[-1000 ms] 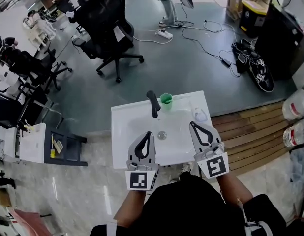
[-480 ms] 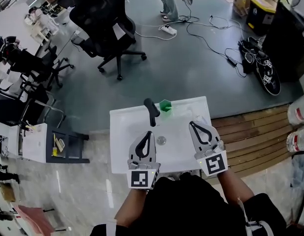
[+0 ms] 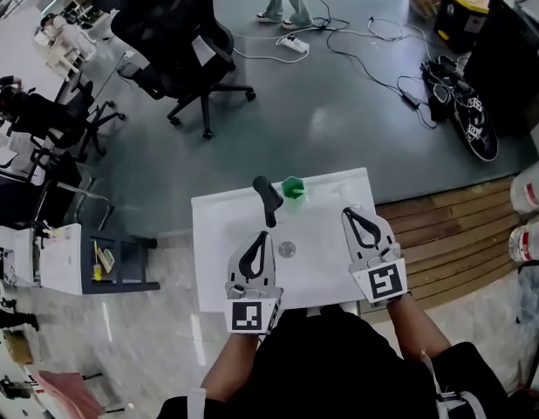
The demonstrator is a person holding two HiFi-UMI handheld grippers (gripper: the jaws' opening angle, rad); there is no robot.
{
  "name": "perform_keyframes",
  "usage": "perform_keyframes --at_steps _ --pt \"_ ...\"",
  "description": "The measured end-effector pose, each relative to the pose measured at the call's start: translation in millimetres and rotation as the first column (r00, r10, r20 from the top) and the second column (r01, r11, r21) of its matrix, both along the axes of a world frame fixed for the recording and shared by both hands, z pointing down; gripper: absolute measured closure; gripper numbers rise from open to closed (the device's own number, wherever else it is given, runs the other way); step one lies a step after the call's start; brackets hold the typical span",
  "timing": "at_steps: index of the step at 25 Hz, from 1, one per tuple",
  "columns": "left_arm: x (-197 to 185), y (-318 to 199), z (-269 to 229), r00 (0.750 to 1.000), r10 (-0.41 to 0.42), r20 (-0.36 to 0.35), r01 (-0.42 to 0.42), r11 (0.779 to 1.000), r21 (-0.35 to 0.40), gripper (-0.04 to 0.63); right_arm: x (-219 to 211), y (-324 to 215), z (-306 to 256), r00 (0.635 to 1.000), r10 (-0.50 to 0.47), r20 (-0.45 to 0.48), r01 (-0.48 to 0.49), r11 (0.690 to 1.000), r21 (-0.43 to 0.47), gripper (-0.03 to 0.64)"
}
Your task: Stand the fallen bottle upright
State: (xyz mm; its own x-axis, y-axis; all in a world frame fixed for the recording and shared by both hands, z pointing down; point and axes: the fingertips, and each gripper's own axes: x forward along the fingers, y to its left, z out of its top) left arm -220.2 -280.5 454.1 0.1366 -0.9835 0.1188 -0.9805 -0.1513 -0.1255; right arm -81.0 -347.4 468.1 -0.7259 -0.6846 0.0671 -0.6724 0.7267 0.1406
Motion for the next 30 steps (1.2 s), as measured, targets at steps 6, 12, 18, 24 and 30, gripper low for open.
perform_keyframes --at_steps 6,12,18,24,30 --pt "-5.6 -7.4 10.0 0.999 0.034 -0.028 -0.034 0.999 -0.006 0.577 -2.6 -14.7 35.5 0.996 0.028 -0.088 -0.047 0.974 -0.224 0.522" --pt "-5.1 -5.4 15.9 0.993 0.088 -0.076 -0.085 0.996 0.036 0.577 2.3 -27.7 111.2 0.948 -0.031 -0.317 -0.144 0.846 -0.514 0.474" --pt "-16.9 -3.5 20.3 0.991 0.117 -0.066 -0.113 0.992 0.053 0.577 9.2 -35.9 181.2 0.863 -0.122 -0.490 -0.270 0.709 -0.652 0.446" --pt "-24.0 -2.6 27.7 0.988 0.151 -0.009 -0.151 0.987 0.060 0.577 25.8 -44.4 216.0 0.813 -0.185 -0.552 -0.379 0.551 -0.743 0.336" --pt "-30.9 -5.1 28.9 0.986 0.165 -0.008 -0.165 0.986 0.010 0.577 22.4 -57.8 242.4 0.773 -0.209 -0.599 -0.463 0.460 -0.758 0.311"
